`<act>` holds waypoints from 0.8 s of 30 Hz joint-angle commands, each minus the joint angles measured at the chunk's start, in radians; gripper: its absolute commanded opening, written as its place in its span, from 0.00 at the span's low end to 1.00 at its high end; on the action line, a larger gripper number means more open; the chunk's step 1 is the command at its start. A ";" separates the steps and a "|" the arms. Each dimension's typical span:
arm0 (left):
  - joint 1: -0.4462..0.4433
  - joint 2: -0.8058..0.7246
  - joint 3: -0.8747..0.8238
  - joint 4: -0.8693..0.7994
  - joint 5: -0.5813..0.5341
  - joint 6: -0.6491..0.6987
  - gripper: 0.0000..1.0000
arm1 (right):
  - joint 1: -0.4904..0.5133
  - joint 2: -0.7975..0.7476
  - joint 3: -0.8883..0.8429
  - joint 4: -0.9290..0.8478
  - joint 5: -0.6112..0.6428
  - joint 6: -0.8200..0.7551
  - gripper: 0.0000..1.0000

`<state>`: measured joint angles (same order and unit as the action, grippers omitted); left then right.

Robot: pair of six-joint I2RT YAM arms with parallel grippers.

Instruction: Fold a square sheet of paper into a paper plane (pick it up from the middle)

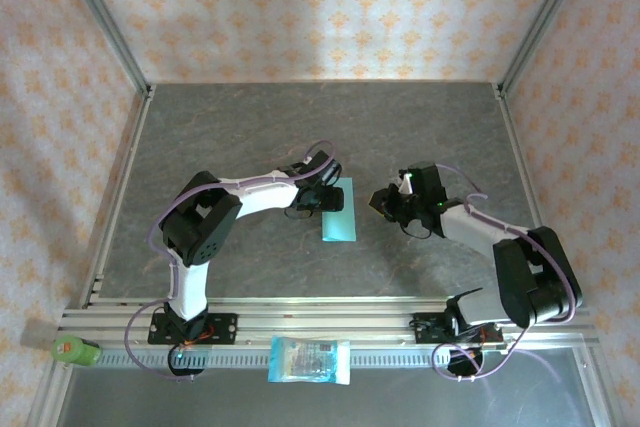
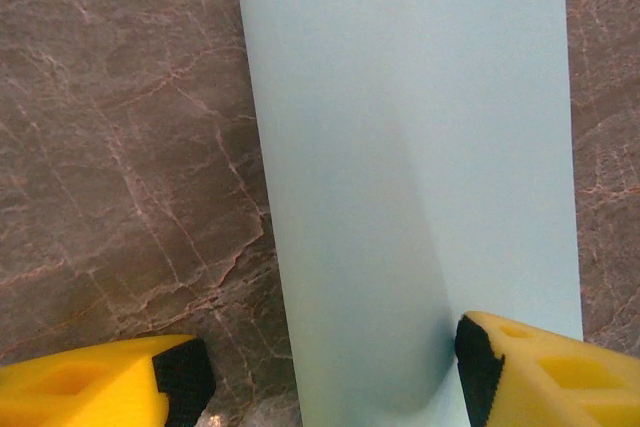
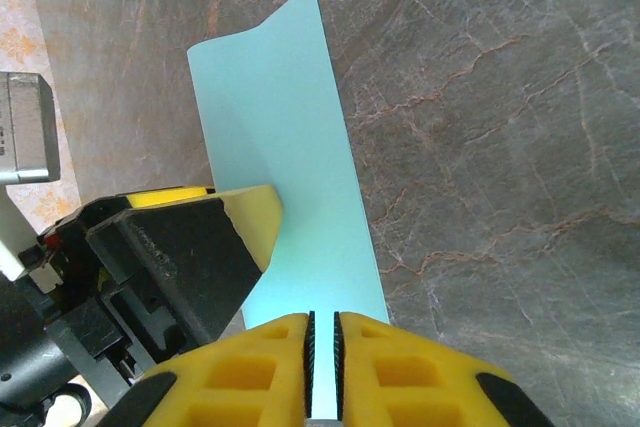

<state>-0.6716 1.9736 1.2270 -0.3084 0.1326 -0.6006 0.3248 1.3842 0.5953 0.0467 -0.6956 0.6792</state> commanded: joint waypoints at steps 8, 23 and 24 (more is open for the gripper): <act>0.030 0.157 -0.073 0.004 -0.094 0.000 0.73 | 0.045 0.049 0.068 0.000 0.036 0.000 0.11; 0.030 0.153 -0.085 0.023 -0.092 -0.010 0.71 | 0.055 0.055 0.054 0.002 0.048 -0.002 0.11; 0.030 0.153 -0.087 0.024 -0.091 -0.010 0.71 | 0.056 0.054 0.054 0.002 0.047 -0.002 0.11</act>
<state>-0.6746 1.9724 1.2201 -0.3027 0.1184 -0.6090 0.3771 1.4345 0.6453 0.0452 -0.6693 0.6796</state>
